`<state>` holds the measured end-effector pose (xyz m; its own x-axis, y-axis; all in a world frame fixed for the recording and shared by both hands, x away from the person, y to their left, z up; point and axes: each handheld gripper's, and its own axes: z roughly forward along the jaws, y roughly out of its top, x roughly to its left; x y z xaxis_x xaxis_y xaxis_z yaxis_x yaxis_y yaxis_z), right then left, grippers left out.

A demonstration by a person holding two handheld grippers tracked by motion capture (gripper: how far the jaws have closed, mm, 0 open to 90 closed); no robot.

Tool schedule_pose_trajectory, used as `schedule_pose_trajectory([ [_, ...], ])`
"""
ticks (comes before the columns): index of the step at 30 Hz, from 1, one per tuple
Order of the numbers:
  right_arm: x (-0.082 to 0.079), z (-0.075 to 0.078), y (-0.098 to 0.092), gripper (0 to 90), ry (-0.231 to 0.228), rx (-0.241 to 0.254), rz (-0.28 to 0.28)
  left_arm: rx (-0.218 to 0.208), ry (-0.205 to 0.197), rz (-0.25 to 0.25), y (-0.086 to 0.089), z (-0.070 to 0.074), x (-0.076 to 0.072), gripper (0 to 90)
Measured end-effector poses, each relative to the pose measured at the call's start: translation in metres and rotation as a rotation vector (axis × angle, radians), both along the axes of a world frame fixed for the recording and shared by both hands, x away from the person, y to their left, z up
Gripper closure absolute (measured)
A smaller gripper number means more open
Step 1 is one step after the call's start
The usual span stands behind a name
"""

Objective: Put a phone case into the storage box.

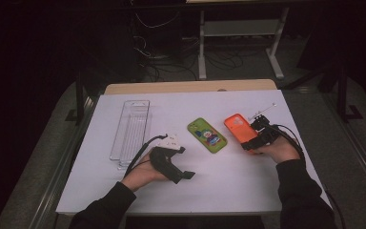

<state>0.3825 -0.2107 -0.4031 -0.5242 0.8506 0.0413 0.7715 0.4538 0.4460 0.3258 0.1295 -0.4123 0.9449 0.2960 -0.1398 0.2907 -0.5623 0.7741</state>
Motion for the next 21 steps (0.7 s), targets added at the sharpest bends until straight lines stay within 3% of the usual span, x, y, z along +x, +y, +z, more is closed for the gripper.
schedule_pose_trajectory([
  [17,0.002,0.021,-0.001,15.4,-0.055,0.014,0.212,-0.001,-0.007,-0.031,-0.012,0.027,0.021,0.0],
  [18,0.002,0.022,0.000,15.4,-0.060,0.011,0.230,0.011,-0.026,-0.047,-0.012,0.030,0.023,0.0],
  [21,-0.001,0.024,0.002,15.4,-0.065,0.015,0.280,0.016,-0.034,-0.063,-0.014,0.037,0.024,0.0],
])
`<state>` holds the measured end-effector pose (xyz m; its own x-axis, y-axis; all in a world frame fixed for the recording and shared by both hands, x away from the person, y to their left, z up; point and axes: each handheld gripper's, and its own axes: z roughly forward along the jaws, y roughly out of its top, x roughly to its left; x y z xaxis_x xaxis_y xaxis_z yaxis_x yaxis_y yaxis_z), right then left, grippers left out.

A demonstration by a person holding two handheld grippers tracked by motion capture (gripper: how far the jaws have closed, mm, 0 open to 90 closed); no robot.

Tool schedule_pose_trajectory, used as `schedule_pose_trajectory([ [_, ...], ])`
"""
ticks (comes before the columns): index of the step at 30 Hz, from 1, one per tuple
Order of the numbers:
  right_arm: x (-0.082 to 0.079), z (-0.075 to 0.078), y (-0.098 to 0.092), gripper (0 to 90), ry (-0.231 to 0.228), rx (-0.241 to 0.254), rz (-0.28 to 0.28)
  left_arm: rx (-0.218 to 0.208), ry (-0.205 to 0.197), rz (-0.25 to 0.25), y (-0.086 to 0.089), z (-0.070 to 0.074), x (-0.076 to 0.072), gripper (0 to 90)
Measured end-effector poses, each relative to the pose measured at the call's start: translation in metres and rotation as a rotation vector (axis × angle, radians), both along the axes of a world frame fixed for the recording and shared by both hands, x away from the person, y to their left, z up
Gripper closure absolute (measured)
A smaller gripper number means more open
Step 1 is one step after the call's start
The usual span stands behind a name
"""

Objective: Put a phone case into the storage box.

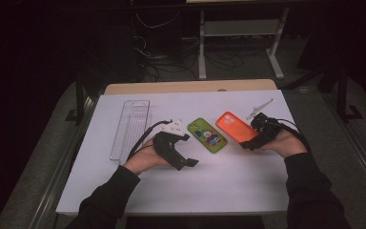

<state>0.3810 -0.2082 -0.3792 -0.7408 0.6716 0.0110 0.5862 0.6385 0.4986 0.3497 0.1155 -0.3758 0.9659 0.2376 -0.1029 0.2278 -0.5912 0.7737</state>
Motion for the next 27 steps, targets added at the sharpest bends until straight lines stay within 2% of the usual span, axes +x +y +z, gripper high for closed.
schedule_pose_trajectory([
  [5,-0.007,0.004,0.007,15.4,-0.013,0.021,0.065,0.001,-0.001,-0.019,-0.001,0.010,0.001,0.0],
  [8,-0.009,0.006,0.012,15.4,-0.019,0.008,0.102,0.010,-0.015,-0.042,0.000,0.015,0.003,0.0],
  [10,-0.009,0.006,0.016,15.4,-0.035,-0.017,0.149,0.008,-0.012,-0.050,0.000,0.017,0.003,0.0],
  [11,-0.010,0.007,0.018,15.4,-0.035,-0.021,0.161,0.020,-0.020,-0.060,0.001,0.019,0.004,0.0],
  [27,-0.019,0.008,0.043,15.4,-0.034,-0.061,0.363,0.073,-0.074,-0.126,0.002,0.036,0.014,0.0],
])
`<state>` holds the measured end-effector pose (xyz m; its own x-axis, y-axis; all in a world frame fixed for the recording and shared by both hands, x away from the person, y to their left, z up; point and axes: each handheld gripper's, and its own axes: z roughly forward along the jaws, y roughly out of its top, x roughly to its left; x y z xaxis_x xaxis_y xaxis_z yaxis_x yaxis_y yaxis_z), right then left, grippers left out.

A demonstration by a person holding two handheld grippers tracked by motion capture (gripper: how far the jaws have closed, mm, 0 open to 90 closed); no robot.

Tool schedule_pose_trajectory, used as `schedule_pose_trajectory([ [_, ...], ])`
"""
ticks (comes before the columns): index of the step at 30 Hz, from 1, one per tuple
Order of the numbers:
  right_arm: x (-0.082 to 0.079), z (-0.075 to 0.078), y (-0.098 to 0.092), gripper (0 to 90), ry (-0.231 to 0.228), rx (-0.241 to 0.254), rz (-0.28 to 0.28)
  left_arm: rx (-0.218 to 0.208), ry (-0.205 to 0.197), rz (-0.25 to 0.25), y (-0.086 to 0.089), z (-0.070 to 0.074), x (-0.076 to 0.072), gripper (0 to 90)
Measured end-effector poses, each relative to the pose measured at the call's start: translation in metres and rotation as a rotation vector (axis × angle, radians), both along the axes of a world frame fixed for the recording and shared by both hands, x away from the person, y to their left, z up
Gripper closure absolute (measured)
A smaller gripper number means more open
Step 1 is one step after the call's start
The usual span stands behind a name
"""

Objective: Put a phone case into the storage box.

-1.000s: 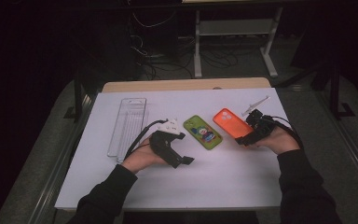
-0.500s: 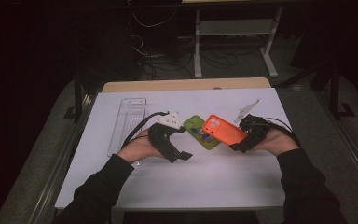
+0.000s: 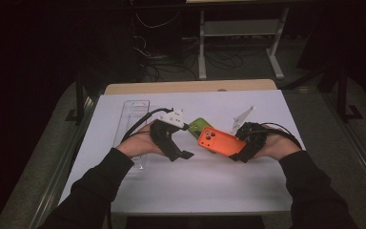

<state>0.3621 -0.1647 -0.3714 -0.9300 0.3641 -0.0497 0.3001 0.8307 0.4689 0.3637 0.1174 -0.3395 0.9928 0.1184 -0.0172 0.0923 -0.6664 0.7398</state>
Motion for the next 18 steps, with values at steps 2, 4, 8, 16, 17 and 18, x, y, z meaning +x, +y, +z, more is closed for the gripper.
schedule_pose_trajectory([
  [2,-0.001,0.000,0.004,15.4,0.003,-0.004,0.027,0.009,-0.001,-0.006,-0.002,0.000,0.001,0.0],
  [4,-0.002,0.000,0.007,15.4,0.007,-0.001,0.042,0.024,-0.007,-0.017,-0.003,0.000,0.002,0.0],
  [8,-0.003,-0.003,0.014,15.4,0.011,-0.002,0.079,0.050,-0.020,-0.051,-0.008,-0.001,0.003,0.0],
  [16,-0.009,0.000,0.030,15.3,0.022,-0.018,0.163,0.126,-0.015,-0.135,-0.020,-0.010,0.002,0.0],
  [17,-0.010,0.001,0.033,15.4,0.024,-0.019,0.172,0.134,-0.013,-0.139,-0.021,-0.011,0.001,0.0],
  [18,-0.011,0.002,0.035,15.4,0.022,-0.019,0.185,0.143,-0.025,-0.151,-0.023,-0.012,0.002,0.0],
])
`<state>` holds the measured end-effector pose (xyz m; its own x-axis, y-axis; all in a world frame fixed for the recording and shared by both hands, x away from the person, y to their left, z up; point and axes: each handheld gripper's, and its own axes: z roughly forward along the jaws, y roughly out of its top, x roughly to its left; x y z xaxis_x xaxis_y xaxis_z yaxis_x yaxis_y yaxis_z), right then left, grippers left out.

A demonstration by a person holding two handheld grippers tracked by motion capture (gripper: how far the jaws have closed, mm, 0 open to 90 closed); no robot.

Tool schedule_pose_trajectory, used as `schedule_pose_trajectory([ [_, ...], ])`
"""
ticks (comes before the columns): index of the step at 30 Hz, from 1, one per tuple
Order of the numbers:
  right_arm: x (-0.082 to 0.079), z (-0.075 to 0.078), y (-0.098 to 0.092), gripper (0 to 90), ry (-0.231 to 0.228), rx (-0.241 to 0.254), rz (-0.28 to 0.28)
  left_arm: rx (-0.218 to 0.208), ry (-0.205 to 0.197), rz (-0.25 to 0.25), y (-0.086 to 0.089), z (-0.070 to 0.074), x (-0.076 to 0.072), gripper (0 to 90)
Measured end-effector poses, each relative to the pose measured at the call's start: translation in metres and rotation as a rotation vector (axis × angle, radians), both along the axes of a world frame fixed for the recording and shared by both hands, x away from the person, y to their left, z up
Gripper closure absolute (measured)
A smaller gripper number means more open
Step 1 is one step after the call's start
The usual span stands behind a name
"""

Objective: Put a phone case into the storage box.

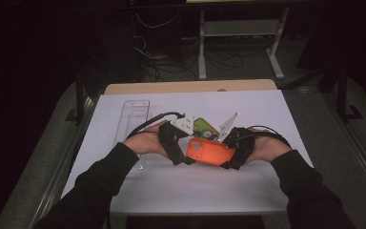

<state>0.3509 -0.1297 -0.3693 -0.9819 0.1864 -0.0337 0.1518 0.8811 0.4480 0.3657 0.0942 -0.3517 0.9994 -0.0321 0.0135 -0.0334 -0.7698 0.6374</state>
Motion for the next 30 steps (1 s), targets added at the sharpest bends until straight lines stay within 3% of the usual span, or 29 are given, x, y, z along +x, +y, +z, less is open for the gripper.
schedule_pose_trajectory([
  [13,-0.008,0.010,0.023,15.3,-0.020,-0.037,0.096,0.081,0.021,-0.055,-0.009,-0.012,-0.003,0.0],
  [19,-0.008,0.013,0.027,15.3,-0.017,-0.035,0.110,0.130,0.024,-0.067,-0.010,-0.017,-0.004,0.0],
  [30,-0.008,0.016,0.029,15.3,-0.027,-0.037,0.122,0.159,0.025,-0.077,-0.009,-0.019,-0.004,5.6],
])
